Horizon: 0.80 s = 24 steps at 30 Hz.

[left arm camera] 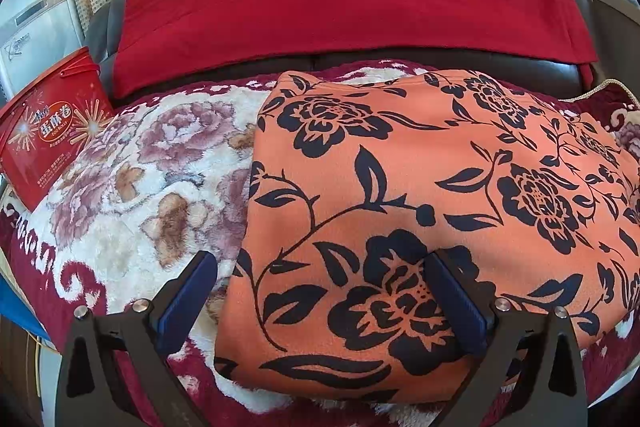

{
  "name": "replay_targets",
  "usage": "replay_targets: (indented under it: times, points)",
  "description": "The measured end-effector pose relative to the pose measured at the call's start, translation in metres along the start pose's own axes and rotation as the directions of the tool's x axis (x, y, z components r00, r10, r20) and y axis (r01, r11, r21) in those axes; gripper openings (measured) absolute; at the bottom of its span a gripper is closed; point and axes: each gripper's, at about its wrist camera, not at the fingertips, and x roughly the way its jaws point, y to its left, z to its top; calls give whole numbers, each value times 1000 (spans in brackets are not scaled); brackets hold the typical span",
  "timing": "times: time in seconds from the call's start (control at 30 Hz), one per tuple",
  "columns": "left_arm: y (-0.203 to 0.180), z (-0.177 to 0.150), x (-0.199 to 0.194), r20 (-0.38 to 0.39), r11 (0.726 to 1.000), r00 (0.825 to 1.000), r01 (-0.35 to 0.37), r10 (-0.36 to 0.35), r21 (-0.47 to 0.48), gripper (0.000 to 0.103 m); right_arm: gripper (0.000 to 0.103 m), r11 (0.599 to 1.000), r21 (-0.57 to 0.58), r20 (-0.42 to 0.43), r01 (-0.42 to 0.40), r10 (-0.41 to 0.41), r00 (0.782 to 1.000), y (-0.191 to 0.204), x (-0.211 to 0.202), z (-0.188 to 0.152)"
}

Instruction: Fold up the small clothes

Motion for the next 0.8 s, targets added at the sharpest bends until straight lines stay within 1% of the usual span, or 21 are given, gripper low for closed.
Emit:
replay_targets:
  times: [0.03,0.1,0.13,0.17,0.2,0.23,0.3,0.4,0.43,0.47,0.57,0.63,0.67,0.7,0.73,0.77,0.8]
  points:
    - [0,0,0,-1,1000,1000,1,-1,0,103,48,1000,-17,33,-7,8,999,4,-6,1]
    - [0,0,0,-1,1000,1000,0,0,0,103,48,999,-39,42,-34,36,998,10,-6,0]
    - [0,0,0,-1,1000,1000,-1,1,1,103,48,997,-51,9,-49,50,999,15,-1,-2]
    - [0,0,0,-1,1000,1000,-1,1,1,103,48,997,-62,-55,-53,50,997,19,10,-6]
    - [0,0,0,-2,1000,1000,0,0,2,103,48,997,-68,-128,-43,34,991,21,24,-11]
    - [1,0,0,-3,1000,1000,1,-1,1,103,48,997,-70,-159,-25,13,987,22,31,-16]
    - [0,1,0,-4,1000,1000,0,0,1,103,48,997,-71,-128,-12,3,992,27,26,-15]
    - [0,5,-4,-5,1000,1000,-5,5,2,103,48,996,-63,-69,-58,53,996,35,14,-12]
    - [0,7,-7,6,1000,1000,-5,5,1,103,48,995,-73,-43,-71,68,997,40,10,-11]
    - [1,11,-13,32,1000,999,-1,1,-8,103,48,992,-84,-18,-90,89,996,47,7,-10]
    - [7,25,-21,83,998,996,19,-14,-59,103,48,980,-132,15,-148,151,988,70,5,-7]
    - [11,31,-14,63,997,998,-14,19,-75,103,48,968,-180,9,-173,177,984,92,10,-6]
    - [14,35,-5,36,995,998,-38,41,-90,103,48,965,-189,0,-184,187,982,101,14,-5]
    - [16,36,2,11,994,999,-48,49,-103,103,48,962,-183,-19,-202,202,979,106,21,-4]
    - [18,36,10,-23,992,998,-56,54,-113,103,48,960,-173,-37,-219,216,976,110,26,-2]
    - [19,34,18,-60,991,997,-54,47,-122,103,48,959,-161,-55,-234,228,972,114,31,-1]
    - [20,32,24,-79,989,996,-42,31,-140,103,48,958,-151,-74,-243,234,969,119,40,1]
